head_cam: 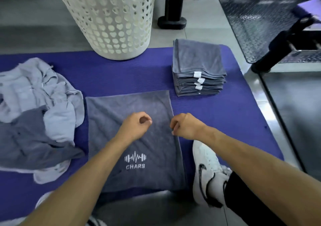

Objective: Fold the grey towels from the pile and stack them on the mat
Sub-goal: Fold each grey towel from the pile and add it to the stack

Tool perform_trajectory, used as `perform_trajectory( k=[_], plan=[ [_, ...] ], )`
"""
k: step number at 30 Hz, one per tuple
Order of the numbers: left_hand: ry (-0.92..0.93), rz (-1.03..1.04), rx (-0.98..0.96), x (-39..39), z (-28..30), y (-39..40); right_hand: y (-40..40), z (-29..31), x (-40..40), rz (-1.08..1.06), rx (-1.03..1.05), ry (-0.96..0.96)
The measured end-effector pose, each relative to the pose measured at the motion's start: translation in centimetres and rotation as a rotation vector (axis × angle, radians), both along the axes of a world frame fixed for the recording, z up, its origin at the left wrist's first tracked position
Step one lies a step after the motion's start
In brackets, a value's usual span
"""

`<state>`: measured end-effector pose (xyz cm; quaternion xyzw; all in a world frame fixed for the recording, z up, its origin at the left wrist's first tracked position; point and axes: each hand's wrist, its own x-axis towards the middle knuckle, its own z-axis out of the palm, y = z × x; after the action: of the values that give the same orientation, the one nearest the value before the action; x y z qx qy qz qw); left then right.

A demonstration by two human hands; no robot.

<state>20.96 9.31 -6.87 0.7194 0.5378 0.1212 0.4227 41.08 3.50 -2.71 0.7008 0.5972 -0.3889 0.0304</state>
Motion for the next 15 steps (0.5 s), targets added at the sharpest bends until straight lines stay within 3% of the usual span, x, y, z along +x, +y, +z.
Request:
perform_trajectory(
  k=[7, 15],
  plan=[
    [-0.172, 0.096, -0.084, -2.9, 1.2, -11.2, -13.5, -0.9, -1.0, -0.505, 0.043, 0.237],
    [0.027, -0.103, -0.159, -2.5, -2.8, -16.9, -21.0, -9.4, -1.1, -0.917, -0.082, 0.328]
  ],
)
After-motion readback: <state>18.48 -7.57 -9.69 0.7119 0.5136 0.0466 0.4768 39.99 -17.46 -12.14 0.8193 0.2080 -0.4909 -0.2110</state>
